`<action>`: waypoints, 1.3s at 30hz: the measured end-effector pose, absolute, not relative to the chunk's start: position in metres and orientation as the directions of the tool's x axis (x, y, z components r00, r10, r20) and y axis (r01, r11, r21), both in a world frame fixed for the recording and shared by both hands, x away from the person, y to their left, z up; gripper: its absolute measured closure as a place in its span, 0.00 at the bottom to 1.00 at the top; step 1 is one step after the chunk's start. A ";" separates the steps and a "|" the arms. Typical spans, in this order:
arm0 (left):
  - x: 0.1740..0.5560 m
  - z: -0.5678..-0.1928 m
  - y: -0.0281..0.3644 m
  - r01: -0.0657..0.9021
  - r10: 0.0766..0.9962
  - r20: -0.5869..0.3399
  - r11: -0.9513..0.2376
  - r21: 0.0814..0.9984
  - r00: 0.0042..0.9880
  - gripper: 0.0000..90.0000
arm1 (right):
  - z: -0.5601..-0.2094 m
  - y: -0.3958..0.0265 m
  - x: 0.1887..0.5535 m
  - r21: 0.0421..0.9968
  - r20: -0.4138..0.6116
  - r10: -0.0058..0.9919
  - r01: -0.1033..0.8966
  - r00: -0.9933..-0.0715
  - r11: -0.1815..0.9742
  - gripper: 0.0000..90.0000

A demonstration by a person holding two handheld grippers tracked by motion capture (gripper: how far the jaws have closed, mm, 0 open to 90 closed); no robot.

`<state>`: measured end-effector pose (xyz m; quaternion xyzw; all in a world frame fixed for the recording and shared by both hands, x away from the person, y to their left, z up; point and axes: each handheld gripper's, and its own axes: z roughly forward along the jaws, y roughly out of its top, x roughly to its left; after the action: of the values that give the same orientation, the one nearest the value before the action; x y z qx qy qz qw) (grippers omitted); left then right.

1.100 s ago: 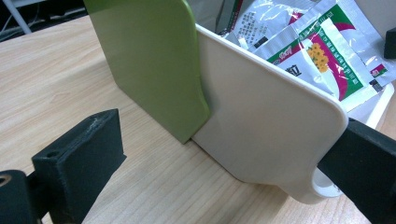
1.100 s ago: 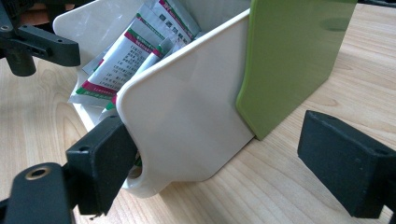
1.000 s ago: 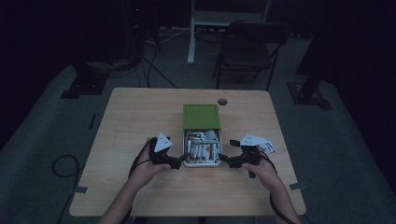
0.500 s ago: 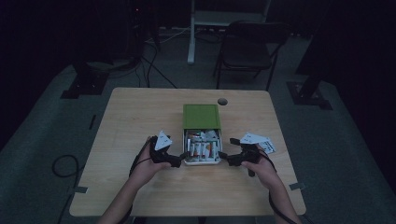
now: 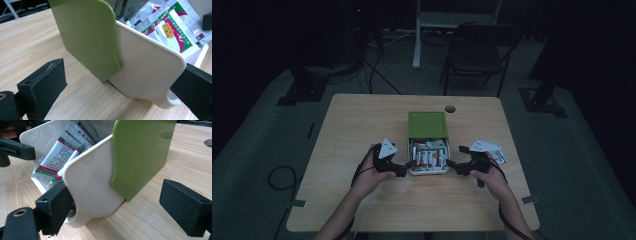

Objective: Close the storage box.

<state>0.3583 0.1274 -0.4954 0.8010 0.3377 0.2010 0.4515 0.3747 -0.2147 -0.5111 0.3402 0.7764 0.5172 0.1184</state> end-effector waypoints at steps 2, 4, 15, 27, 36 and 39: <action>0.359 -0.495 0.128 0.361 0.727 0.016 -0.360 0.860 0.686 0.03 | -0.511 -0.214 0.376 0.884 0.169 0.652 0.406 -0.739 0.231 0.13; 0.360 -0.495 0.128 0.363 0.729 0.013 -0.356 0.861 0.684 0.03 | -0.511 -0.214 0.377 0.884 0.172 0.654 0.408 -0.737 0.229 0.13; 0.366 -0.494 0.128 0.373 0.740 0.006 -0.346 0.861 0.673 0.03 | -0.509 -0.213 0.382 0.883 0.175 0.670 0.416 -0.721 0.217 0.13; 0.373 -0.494 0.129 0.373 0.747 0.012 -0.345 0.861 0.665 0.03 | -0.509 -0.211 0.387 0.884 0.176 0.685 0.420 -0.707 0.206 0.13; 0.378 -0.495 0.129 0.374 0.756 0.009 -0.333 0.866 0.654 0.03 | -0.510 -0.210 0.391 0.883 0.186 0.694 0.428 -0.695 0.193 0.13; 0.380 -0.495 0.129 0.372 0.758 0.012 -0.333 0.867 0.652 0.03 | -0.510 -0.210 0.393 0.883 0.183 0.697 0.428 -0.693 0.193 0.13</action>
<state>0.3800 0.1289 -0.4949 0.7879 0.3586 0.2135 0.4527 0.3930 -0.2098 -0.5097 0.3695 0.7614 0.5165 0.1303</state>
